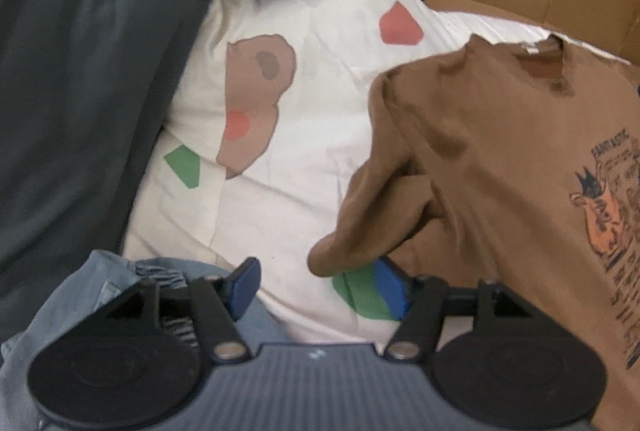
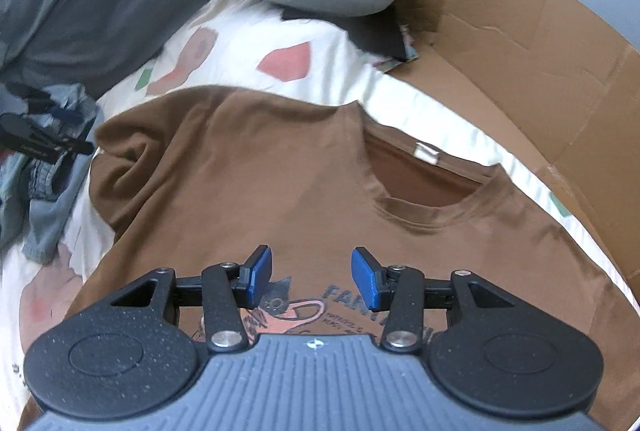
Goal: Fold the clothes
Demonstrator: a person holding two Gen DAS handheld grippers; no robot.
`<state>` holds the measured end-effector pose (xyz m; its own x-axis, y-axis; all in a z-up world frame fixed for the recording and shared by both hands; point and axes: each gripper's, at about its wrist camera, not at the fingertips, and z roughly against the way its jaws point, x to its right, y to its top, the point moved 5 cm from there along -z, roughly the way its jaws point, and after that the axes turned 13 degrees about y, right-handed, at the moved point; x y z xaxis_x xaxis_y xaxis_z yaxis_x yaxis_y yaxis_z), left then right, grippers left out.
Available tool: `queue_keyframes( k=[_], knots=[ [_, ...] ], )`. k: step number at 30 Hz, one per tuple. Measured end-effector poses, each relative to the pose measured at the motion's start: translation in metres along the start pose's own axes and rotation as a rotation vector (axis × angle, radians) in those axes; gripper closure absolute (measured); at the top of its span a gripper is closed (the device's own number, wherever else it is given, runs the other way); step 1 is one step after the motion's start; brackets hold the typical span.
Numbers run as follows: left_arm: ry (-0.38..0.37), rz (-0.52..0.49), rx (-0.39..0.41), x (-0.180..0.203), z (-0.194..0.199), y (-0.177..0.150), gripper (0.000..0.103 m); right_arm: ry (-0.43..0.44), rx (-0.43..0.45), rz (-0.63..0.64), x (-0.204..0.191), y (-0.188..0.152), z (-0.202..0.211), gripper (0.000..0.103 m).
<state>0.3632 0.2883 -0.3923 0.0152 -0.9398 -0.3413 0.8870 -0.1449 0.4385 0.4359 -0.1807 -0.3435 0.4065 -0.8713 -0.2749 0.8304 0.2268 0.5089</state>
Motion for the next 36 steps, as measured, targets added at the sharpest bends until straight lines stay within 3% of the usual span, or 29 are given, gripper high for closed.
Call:
queue_keyframes(
  k=[2,7,9,11,16,20,27,29,35,36],
  knots=[
    [0.001,0.002,0.000,-0.001,-0.004,0.000,0.040,0.012,-0.018,0.017,-0.005,0.001,-0.004,0.050],
    [-0.014,0.005,-0.005,-0.003,-0.016,0.000,0.056,0.020,-0.032,0.033,-0.013,0.007,-0.013,0.049],
    [-0.037,0.015,-0.008,-0.003,-0.019,0.002,0.072,0.034,-0.035,0.032,-0.019,0.009,-0.020,0.049],
    [-0.063,0.028,-0.012,-0.003,-0.021,0.004,0.077,0.054,-0.042,0.032,-0.027,0.010,-0.029,0.049],
    [-0.072,0.000,-0.007,-0.003,-0.025,0.010,0.071,0.088,-0.055,0.033,-0.048,0.012,-0.053,0.049],
    [-0.117,0.000,-0.029,-0.004,-0.032,0.011,0.043,0.105,-0.057,0.026,-0.060,0.012,-0.064,0.049],
    [-0.235,0.062,-0.074,-0.003,-0.045,0.010,0.040,0.112,-0.014,-0.068,-0.068,0.013,-0.077,0.049],
    [-0.237,0.066,-0.070,-0.003,-0.044,0.009,0.040,0.110,0.006,-0.101,-0.070,0.013,-0.078,0.049],
    [-0.260,0.075,-0.021,-0.008,-0.020,0.011,0.047,0.124,0.012,-0.152,-0.074,0.008,-0.085,0.049],
    [-0.265,0.073,-0.013,-0.007,-0.016,0.013,0.054,0.122,0.009,-0.147,-0.075,0.008,-0.086,0.049]
  ],
)
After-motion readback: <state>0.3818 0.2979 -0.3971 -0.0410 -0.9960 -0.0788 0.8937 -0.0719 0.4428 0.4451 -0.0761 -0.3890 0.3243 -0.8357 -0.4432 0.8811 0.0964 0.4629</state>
